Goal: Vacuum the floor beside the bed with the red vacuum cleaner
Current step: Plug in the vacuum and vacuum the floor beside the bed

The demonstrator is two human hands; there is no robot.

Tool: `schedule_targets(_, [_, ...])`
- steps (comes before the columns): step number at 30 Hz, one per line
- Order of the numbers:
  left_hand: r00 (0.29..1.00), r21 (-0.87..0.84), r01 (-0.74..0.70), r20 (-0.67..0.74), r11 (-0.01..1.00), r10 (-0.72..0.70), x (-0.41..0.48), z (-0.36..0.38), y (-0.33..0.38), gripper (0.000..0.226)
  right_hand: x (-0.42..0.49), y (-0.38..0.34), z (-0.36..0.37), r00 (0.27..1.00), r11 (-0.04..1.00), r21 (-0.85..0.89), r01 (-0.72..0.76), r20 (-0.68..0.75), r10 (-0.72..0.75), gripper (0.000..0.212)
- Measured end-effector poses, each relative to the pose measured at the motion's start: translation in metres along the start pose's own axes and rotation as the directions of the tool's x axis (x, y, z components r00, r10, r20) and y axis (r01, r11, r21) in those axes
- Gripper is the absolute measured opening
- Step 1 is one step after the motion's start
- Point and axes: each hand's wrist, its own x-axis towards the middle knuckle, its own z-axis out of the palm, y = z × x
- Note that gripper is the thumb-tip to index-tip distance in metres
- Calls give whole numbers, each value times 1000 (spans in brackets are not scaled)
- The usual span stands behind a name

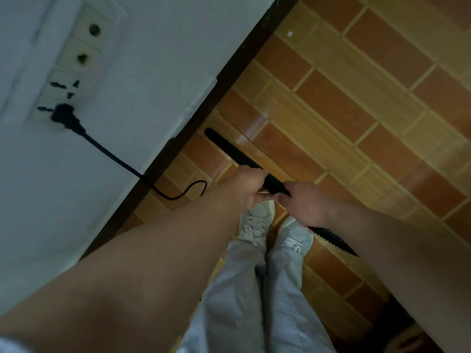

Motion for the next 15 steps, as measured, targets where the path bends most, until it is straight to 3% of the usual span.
schedule_targets(7, [997, -43, 50, -57, 998, -52, 3, -10, -12, 22, 7, -22, 10, 996, 953, -297, -52, 47, 70, 32])
schedule_targets(15, [987, 26, 112, -118, 993, -108, 8, -36, -10, 15, 22, -42, 29, 997, 967, -250, -52, 50, 66, 35])
